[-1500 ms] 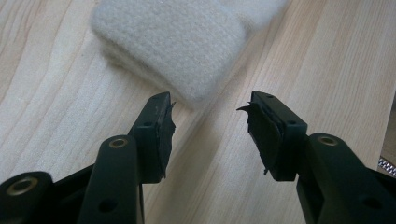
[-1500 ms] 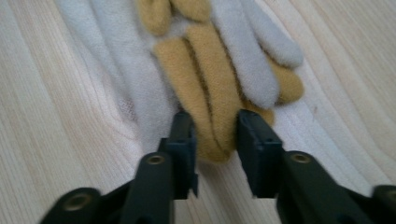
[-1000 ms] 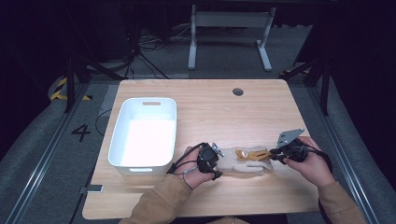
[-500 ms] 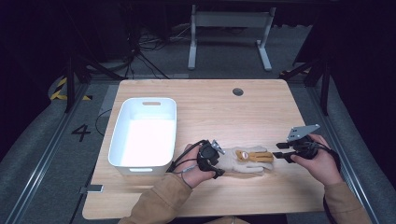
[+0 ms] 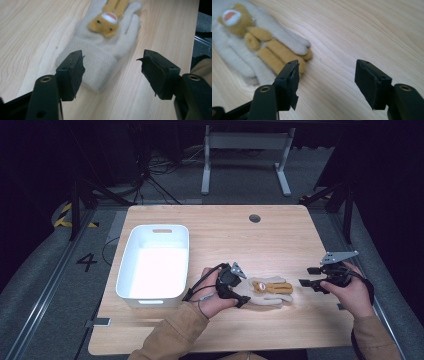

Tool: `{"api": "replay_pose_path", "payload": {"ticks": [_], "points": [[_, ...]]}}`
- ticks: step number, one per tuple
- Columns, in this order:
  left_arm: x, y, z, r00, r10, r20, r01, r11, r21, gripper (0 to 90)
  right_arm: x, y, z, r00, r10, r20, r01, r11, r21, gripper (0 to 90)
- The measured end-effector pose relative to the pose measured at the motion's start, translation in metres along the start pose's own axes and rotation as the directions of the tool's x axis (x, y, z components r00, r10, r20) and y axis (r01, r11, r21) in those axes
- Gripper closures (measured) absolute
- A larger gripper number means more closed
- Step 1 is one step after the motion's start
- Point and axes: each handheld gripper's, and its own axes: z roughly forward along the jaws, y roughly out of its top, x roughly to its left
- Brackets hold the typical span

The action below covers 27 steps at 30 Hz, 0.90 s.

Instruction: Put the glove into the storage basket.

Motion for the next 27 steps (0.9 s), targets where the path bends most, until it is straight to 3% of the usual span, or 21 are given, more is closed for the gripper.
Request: {"api": "replay_pose_path", "payload": {"ticks": [5,7,8,12,21,27], "points": [[0.004,0.005,0.01,0.9998,0.017,0.01,-0.017,0.9998,-0.011,28.9,-0.011,-0.009,0.002,0.9987,0.049,0.012,-0.049,0.999,-0.004,36.7],[0.006,0.008,0.014,0.9979,0.05,0.041,-0.049,0.9987,-0.012,27.8,-0.015,-0.012,0.002,0.9978,0.064,0.014,-0.064,0.998,-0.004,36.6],[0.007,0.009,0.016,0.9976,0.048,0.051,-0.047,0.9988,-0.016,27.3,-0.017,-0.013,0.002,0.9975,0.069,0.015,-0.069,0.998,-0.005,36.5],[0.008,0.015,0.026,0.9966,0.064,0.051,-0.064,0.9979,-0.006,25.6,-0.025,-0.02,0.0,0.9952,0.097,0.014,-0.097,0.995,-0.007,35.9],[0.015,0.022,0.048,0.9937,0.102,0.048,-0.104,0.9935,0.047,22.1,-0.03,-0.024,0.0,0.9939,0.11,0.004,-0.11,0.994,-0.012,35.4],[0.018,0.024,0.056,0.9917,0.12,0.047,-0.122,0.9913,0.05,19.8,-0.031,-0.026,0.002,0.9937,0.112,0.002,-0.112,0.994,-0.008,34.9]]}}
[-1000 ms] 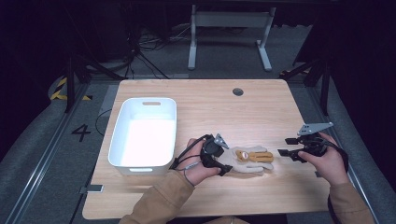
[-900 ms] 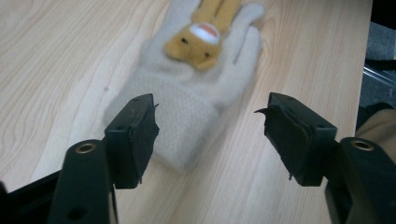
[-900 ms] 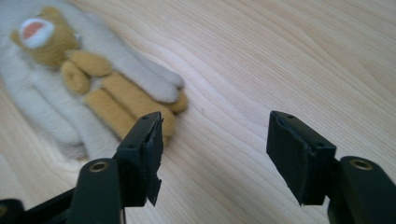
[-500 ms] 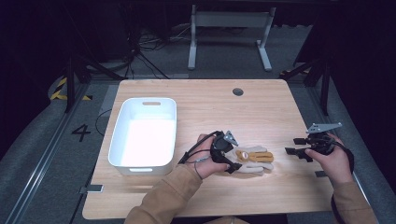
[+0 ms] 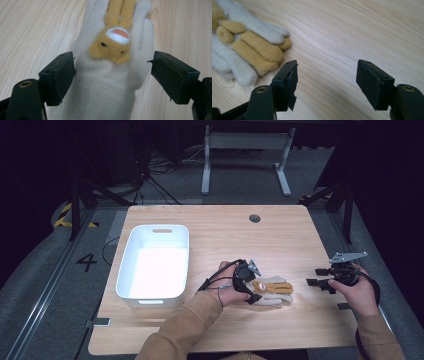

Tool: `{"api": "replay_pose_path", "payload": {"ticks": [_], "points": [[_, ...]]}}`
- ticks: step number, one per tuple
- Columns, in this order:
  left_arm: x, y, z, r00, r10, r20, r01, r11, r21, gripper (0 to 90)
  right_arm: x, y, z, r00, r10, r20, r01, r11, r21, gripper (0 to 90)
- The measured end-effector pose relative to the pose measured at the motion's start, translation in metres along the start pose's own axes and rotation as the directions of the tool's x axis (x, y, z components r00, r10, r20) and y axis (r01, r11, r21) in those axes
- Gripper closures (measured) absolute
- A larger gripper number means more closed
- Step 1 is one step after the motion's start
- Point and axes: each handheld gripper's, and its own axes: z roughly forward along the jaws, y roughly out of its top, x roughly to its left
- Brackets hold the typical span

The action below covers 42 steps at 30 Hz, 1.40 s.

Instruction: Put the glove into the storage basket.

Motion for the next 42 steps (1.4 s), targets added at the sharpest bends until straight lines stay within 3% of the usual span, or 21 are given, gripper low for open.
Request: {"api": "replay_pose_path", "payload": {"ticks": [18,42], "points": [[0.006,-0.003,0.019,0.9996,0.029,0.003,-0.029,0.9996,0.008,18.2,0.002,-0.001,0.007,0.9993,-0.015,-0.034,0.016,0.999,0.031,31.5],[0.005,-0.006,0.033,0.9987,0.049,-0.015,-0.048,0.9965,0.069,15.8,0.003,-0.003,0.012,0.9988,-0.01,-0.049,0.013,0.998,0.06,30.9]]}}
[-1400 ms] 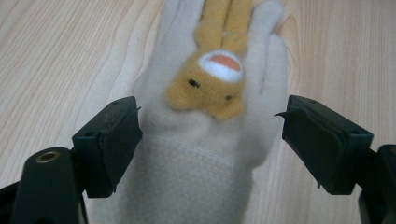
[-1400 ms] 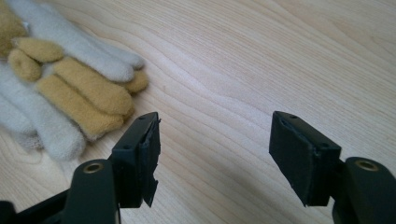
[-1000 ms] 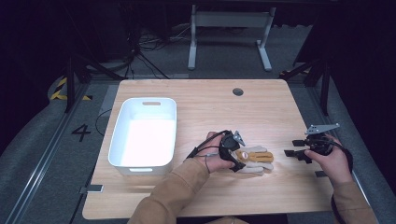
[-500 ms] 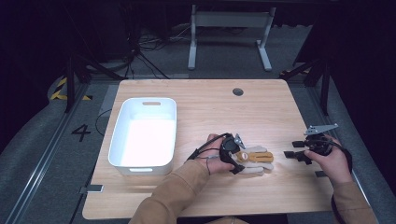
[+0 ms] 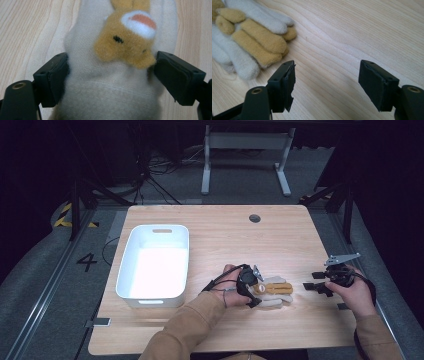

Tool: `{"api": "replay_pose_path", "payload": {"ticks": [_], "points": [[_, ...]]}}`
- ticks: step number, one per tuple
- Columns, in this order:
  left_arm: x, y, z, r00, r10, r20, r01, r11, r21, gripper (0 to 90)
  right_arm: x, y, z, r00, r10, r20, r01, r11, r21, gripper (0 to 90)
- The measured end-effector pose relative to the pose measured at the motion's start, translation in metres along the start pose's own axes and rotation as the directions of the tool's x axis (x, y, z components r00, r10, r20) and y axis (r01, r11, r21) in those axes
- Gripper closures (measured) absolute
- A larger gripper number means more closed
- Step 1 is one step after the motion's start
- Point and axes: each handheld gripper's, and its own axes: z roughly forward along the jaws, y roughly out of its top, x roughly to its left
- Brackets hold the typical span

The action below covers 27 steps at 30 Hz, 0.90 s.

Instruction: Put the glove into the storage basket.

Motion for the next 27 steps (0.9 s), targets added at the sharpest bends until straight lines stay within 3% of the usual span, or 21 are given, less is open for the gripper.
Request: {"api": "replay_pose_path", "payload": {"ticks": [7,14,21,23,27], "points": [[-0.001,0.0,0.002,1.0,0.003,0.004,-0.003,1.0,0.01,15.5,0.001,0.0,0.002,1.0,-0.002,0.0,0.002,1.0,0.004,30.8],[-0.003,-0.001,0.002,0.9989,0.023,0.041,-0.024,0.9995,0.019,15.2,0.001,0.0,0.002,1.0,-0.004,-0.002,0.004,1.0,0.006,30.9],[-0.005,0.001,-0.004,0.9994,0.021,0.029,-0.021,0.9998,0.002,16.9,0.001,0.0,0.002,1.0,-0.006,-0.005,0.007,1.0,0.007,30.8],[-0.006,0.002,-0.008,0.9989,0.031,0.035,-0.031,0.9994,-0.018,16.7,0.001,0.0,0.002,1.0,-0.002,-0.005,0.003,1.0,0.006,30.7],[-0.01,0.002,-0.007,0.9977,0.06,0.032,-0.06,0.9982,0.005,15.5,0.001,0.0,0.003,0.9999,-0.005,-0.009,0.005,1.0,0.008,30.3]]}}
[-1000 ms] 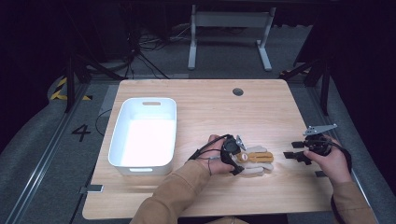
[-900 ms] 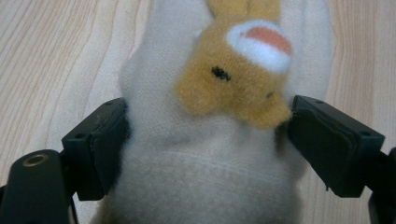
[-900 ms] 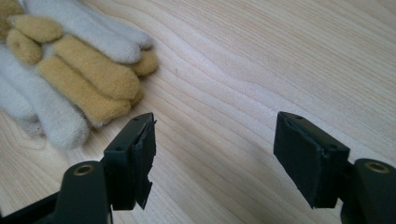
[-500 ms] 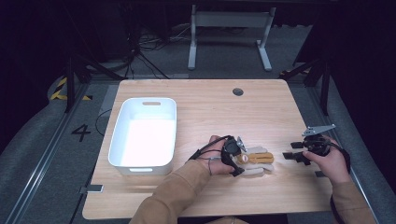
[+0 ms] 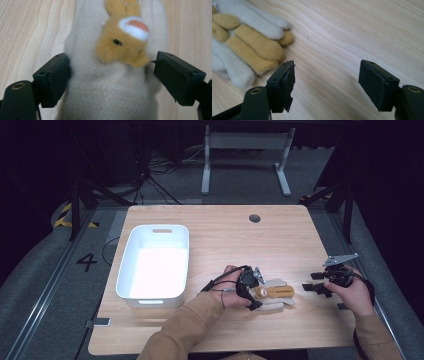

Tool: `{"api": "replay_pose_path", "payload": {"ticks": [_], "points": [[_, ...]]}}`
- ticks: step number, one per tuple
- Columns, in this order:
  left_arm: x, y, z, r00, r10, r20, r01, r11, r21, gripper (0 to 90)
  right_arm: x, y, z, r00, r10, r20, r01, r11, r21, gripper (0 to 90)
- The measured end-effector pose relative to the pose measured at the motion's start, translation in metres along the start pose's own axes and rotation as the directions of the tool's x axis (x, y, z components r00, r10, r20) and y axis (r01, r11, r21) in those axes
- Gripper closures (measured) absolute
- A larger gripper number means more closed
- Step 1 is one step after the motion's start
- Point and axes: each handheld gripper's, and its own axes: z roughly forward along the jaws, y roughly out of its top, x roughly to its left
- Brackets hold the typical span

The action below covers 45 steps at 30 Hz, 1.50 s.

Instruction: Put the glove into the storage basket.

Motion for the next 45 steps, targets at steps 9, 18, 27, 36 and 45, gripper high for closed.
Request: {"api": "replay_pose_path", "payload": {"ticks": [9,18,27,36,45], "points": [[-0.004,0.0,0.008,0.9994,0.03,-0.014,-0.03,0.9989,0.036,13.8,0.001,0.0,0.001,1.0,-0.001,-0.003,0.001,1.0,0.005,30.1],[-0.005,-0.007,0.008,0.9921,0.125,0.011,-0.125,0.9884,0.085,9.1,0.001,0.0,0.001,1.0,0.001,-0.004,-0.001,1.0,0.009,29.9],[-0.003,-0.003,0.01,0.9978,0.066,0.002,-0.066,0.9946,0.079,11.5,0.002,0.0,0.002,1.0,-0.002,-0.006,0.002,1.0,0.016,29.7],[-0.002,0.007,0.016,0.9986,0.052,-0.01,-0.051,0.9923,0.113,9.0,0.001,-0.001,0.002,1.0,-0.002,-0.004,0.002,1.0,0.015,29.7],[-0.003,0.013,0.014,0.9994,0.017,-0.031,-0.014,0.994,0.109,23.6,0.001,0.0,0.002,1.0,-0.007,-0.002,0.007,1.0,0.019,29.7]]}}
